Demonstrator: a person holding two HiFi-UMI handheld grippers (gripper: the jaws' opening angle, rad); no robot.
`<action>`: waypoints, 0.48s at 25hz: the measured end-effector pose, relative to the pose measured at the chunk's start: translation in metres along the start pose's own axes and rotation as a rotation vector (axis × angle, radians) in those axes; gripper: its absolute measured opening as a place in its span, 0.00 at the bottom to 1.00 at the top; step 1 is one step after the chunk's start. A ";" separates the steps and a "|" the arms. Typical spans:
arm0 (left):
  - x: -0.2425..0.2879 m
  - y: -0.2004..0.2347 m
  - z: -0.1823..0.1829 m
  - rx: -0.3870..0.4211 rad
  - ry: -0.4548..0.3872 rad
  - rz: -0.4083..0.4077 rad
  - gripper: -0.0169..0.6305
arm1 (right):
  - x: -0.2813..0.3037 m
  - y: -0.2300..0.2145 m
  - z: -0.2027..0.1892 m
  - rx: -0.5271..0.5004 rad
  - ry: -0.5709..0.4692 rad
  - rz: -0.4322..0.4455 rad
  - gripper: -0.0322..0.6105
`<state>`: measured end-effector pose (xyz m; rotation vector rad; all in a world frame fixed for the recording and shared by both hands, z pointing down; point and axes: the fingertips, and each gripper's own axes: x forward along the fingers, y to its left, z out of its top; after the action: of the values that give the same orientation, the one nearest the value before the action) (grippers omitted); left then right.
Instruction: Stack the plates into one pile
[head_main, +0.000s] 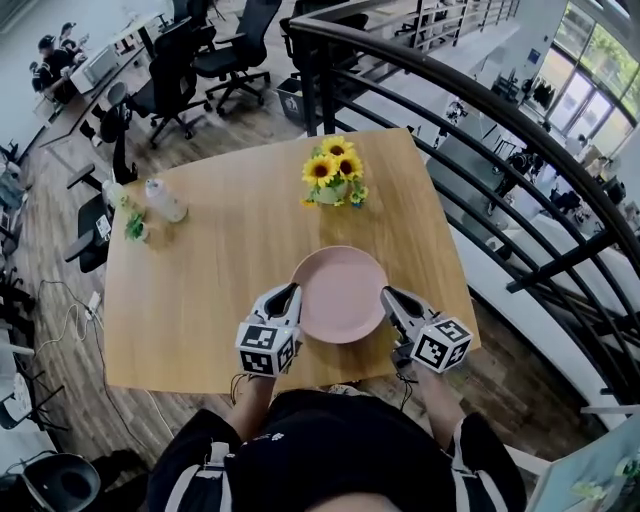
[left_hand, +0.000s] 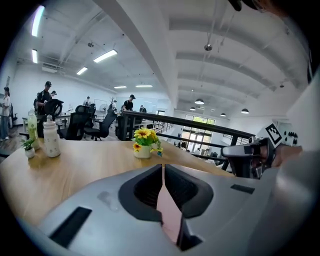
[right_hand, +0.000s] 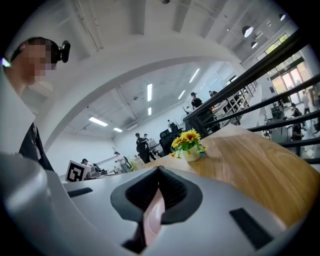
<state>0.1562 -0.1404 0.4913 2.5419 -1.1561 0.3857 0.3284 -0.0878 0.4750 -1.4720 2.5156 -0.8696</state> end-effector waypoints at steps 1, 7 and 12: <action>0.000 -0.006 0.002 0.009 -0.009 -0.007 0.07 | -0.001 0.002 0.003 0.003 -0.002 0.017 0.06; -0.016 -0.028 0.027 0.068 -0.069 -0.096 0.06 | -0.007 0.029 0.020 -0.073 -0.058 0.051 0.06; -0.028 -0.034 0.045 0.075 -0.083 -0.163 0.06 | -0.011 0.046 0.027 -0.099 -0.068 0.022 0.06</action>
<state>0.1693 -0.1180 0.4341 2.7171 -0.9695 0.2915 0.3089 -0.0731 0.4267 -1.4718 2.5539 -0.6879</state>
